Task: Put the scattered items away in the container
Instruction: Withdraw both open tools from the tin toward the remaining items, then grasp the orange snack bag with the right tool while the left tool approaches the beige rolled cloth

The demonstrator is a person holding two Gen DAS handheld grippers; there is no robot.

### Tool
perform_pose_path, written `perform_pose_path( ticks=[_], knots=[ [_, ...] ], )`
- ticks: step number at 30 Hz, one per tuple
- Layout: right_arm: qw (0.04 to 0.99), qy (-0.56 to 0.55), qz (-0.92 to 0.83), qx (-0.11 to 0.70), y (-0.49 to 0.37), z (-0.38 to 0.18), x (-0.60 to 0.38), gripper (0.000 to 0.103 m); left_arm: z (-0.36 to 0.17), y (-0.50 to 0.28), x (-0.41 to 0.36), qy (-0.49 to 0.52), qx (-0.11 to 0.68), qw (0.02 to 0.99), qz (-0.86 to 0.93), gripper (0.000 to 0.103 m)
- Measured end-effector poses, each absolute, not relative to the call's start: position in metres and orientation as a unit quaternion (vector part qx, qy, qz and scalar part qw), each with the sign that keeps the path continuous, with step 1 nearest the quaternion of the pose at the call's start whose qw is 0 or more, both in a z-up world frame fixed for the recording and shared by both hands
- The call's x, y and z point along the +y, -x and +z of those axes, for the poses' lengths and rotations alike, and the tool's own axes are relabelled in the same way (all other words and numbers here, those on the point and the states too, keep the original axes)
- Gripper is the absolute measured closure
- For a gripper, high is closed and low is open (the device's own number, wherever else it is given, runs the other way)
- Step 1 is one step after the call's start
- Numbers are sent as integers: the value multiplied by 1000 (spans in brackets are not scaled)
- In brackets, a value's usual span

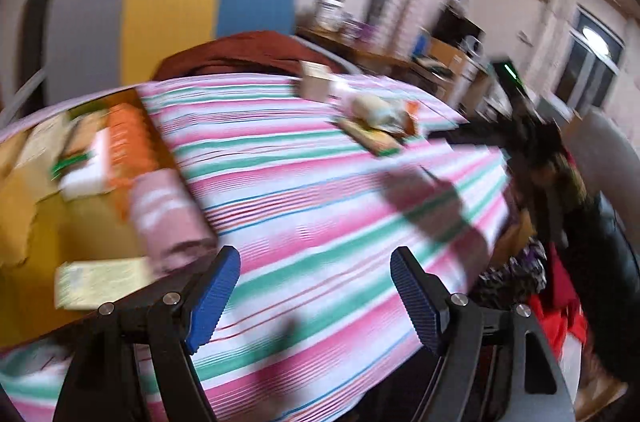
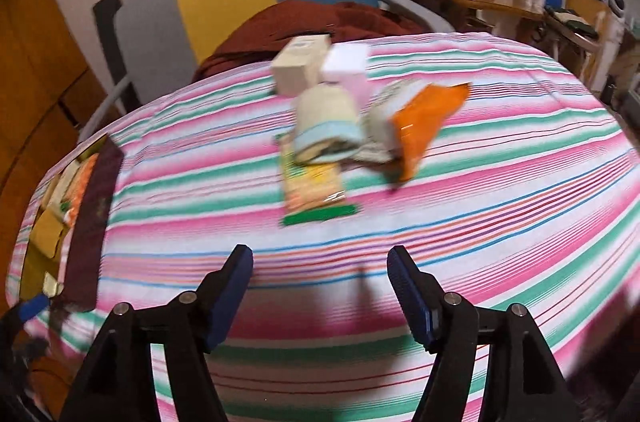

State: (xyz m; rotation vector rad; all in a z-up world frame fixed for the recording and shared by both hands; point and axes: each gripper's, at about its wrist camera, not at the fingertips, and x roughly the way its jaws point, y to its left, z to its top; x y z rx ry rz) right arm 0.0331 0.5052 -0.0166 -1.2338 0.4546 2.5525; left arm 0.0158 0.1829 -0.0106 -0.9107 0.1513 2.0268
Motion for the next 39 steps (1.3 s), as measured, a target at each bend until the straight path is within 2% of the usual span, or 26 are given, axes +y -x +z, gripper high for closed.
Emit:
perform_pose_path(
  ticks=[9, 13, 15, 19, 23, 25, 26, 28, 32, 39],
  knots=[
    [172, 440, 877, 86, -9, 13, 552, 23, -37, -30, 257, 381, 133, 473, 783, 24],
    [176, 447, 875, 58, 13, 22, 577, 22, -49, -29, 274, 392, 141, 474, 776, 24],
    [174, 442, 877, 79, 22, 20, 597, 22, -55, -26, 280, 399, 145, 472, 773, 24],
    [187, 423, 870, 170, 25, 1, 644, 21, -62, -21, 288, 398, 150, 466, 776, 24],
    [195, 400, 863, 239, 25, 2, 665, 21, -66, -19, 292, 392, 137, 461, 784, 20],
    [178, 380, 871, 254, 26, 7, 666, 15, -69, -23, 292, 377, 146, 458, 792, 18],
    [166, 375, 874, 261, 28, 8, 666, 8, -70, -25, 293, 370, 153, 457, 794, 18],
    [152, 370, 881, 250, 34, 9, 659, 6, -72, -30, 296, 356, 171, 453, 799, 17],
    [151, 387, 894, 166, 55, 4, 637, 6, -73, -30, 296, 354, 166, 453, 801, 13],
    [150, 434, 869, 184, 74, -26, 643, 6, -72, -26, 291, 357, 129, 454, 806, 13]
  ],
)
